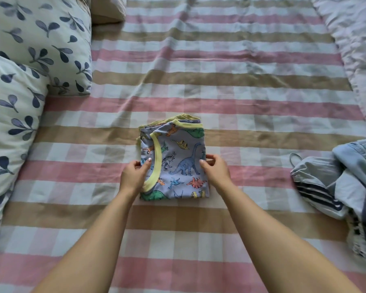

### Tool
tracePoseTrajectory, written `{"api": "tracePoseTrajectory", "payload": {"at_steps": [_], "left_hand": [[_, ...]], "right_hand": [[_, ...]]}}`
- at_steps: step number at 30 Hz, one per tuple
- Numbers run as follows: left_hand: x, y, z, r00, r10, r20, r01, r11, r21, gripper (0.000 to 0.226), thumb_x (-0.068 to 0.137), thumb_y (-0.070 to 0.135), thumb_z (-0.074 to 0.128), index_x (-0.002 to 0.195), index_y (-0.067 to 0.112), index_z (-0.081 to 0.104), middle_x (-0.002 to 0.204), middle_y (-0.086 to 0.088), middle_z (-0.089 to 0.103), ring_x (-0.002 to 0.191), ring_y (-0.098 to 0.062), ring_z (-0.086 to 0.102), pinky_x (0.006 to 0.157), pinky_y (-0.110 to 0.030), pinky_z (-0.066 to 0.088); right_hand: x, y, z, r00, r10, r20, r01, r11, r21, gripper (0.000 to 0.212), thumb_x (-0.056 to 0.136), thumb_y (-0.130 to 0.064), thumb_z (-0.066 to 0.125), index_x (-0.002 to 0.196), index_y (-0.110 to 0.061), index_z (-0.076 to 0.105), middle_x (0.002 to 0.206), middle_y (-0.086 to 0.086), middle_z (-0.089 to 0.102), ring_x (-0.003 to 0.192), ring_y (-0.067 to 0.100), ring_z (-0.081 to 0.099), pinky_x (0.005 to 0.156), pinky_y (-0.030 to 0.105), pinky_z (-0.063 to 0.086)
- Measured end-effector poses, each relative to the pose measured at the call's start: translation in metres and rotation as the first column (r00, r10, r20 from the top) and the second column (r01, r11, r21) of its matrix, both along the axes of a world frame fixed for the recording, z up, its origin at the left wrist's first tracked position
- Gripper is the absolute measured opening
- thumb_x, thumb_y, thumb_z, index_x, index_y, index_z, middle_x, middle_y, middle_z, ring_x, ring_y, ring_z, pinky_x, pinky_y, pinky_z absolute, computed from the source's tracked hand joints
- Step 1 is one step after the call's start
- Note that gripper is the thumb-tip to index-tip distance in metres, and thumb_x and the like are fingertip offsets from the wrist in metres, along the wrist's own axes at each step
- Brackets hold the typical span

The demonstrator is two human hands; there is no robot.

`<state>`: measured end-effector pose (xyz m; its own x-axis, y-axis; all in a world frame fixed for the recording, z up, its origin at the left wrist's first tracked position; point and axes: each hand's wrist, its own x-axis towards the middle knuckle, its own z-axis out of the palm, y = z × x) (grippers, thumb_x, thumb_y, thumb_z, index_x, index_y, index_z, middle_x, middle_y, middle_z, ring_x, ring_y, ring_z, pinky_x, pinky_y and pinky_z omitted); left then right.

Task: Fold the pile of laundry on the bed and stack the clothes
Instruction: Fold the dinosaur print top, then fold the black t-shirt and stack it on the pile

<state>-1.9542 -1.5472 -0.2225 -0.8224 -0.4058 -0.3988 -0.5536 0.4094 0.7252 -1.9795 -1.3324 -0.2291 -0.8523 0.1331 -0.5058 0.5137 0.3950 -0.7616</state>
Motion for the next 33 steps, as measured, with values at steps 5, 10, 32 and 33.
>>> {"api": "tracePoseTrajectory", "payload": {"at_steps": [5,10,32,33], "left_hand": [[-0.061,-0.004,-0.009,0.998,0.069,0.006,-0.069,0.969,0.239,0.058,0.080,0.027,0.071,0.126,-0.001,0.048,0.125,-0.014,0.056,0.106,-0.025,0.055,0.084,-0.031,0.042],[-0.089,-0.003,-0.006,0.974,0.122,-0.190,-0.055,0.944,0.325,0.042,0.069,0.004,0.078,0.106,0.002,0.057,0.090,-0.007,0.064,0.080,-0.020,0.062,0.071,-0.029,0.053],[0.009,0.065,0.038,0.944,-0.097,-0.316,0.128,0.989,0.079,0.017,0.087,0.006,0.059,0.093,0.022,0.057,0.085,0.007,0.064,0.080,-0.016,0.063,0.069,-0.019,0.050],[0.017,0.082,0.044,0.944,-0.150,-0.293,0.184,0.978,0.093,0.016,0.087,0.005,0.059,0.092,0.021,0.058,0.084,0.005,0.064,0.080,-0.017,0.064,0.069,-0.023,0.052]], "right_hand": [[-0.058,-0.017,-0.003,0.994,-0.101,-0.047,0.094,0.985,-0.144,0.032,0.089,-0.022,0.061,0.116,-0.006,0.057,0.113,0.008,0.063,0.104,0.025,0.059,0.093,0.043,0.048],[-0.090,-0.031,-0.002,0.964,-0.195,-0.184,0.149,0.961,-0.234,0.012,0.087,-0.014,0.063,0.099,-0.012,0.062,0.096,0.004,0.066,0.090,0.018,0.061,0.082,0.034,0.051],[0.020,0.054,0.019,0.908,-0.383,-0.173,0.345,0.914,-0.212,0.014,0.092,-0.005,0.050,0.093,-0.014,0.061,0.081,0.002,0.066,0.067,0.010,0.062,0.056,0.011,0.046],[0.031,0.066,0.025,0.909,-0.379,-0.175,0.343,0.917,-0.205,0.014,0.092,-0.004,0.050,0.093,-0.013,0.061,0.080,0.002,0.066,0.066,0.010,0.062,0.056,0.011,0.045]]}}
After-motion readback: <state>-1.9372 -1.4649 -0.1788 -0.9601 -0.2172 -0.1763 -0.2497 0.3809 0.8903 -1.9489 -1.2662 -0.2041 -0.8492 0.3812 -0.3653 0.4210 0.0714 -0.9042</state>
